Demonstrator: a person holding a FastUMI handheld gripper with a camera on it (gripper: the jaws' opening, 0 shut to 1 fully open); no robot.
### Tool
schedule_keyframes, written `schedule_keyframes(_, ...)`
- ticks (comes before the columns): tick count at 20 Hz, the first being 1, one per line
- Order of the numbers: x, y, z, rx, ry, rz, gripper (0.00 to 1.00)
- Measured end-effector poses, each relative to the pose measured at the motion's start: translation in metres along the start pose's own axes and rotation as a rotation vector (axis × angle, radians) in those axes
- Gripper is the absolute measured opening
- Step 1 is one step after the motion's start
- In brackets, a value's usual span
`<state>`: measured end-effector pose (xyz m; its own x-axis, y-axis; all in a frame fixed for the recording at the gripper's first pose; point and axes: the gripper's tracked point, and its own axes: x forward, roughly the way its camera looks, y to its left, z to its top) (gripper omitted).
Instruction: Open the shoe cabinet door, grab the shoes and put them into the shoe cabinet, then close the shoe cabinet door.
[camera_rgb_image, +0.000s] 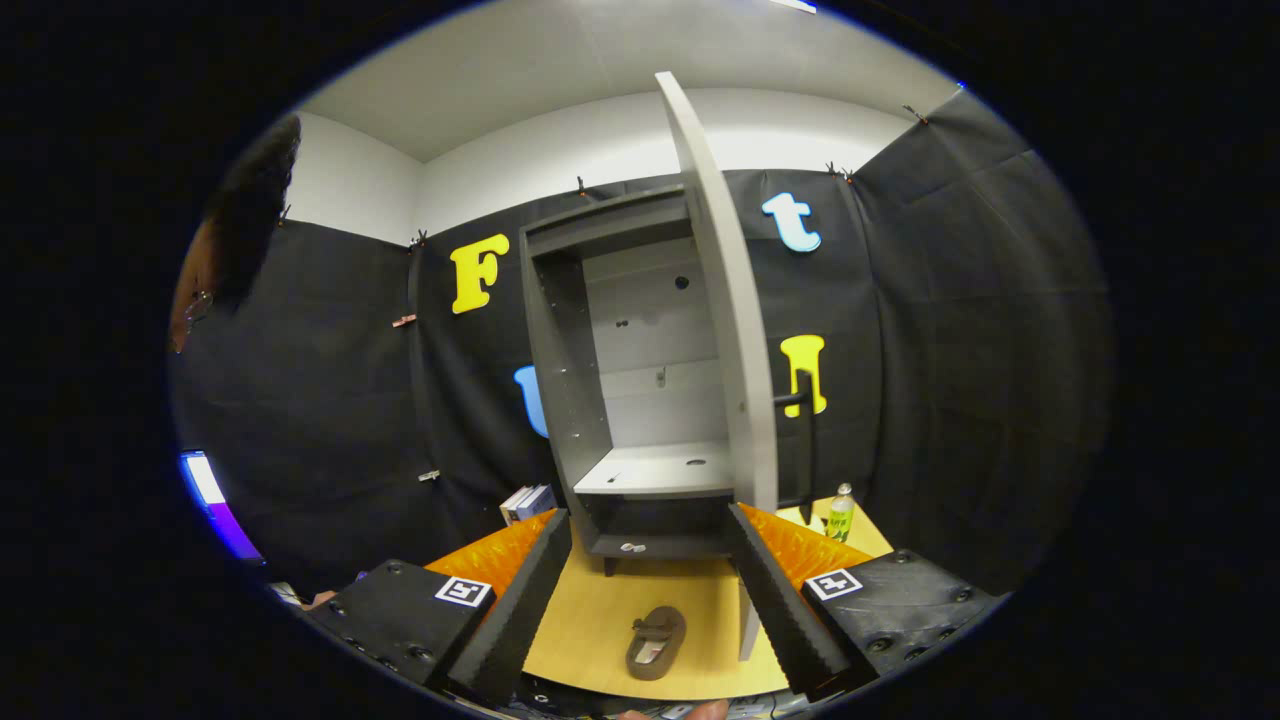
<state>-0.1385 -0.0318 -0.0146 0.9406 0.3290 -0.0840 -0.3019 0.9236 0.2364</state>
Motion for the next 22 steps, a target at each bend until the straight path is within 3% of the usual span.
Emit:
schedule_keyframes(7,0.048,0.030,-0.087,-0.064,0.182,0.051,0.98)
schedule_keyframes(10,0.066,0.038,-0.141,-0.034,0.293,0.044,0.98)
schedule_keyframes(17,0.087,0.034,-0.253,-0.020,0.529,-0.008,0.99)
schedule_keyframes(22,0.099,0.024,-0.301,0.023,0.620,-0.056,0.99)
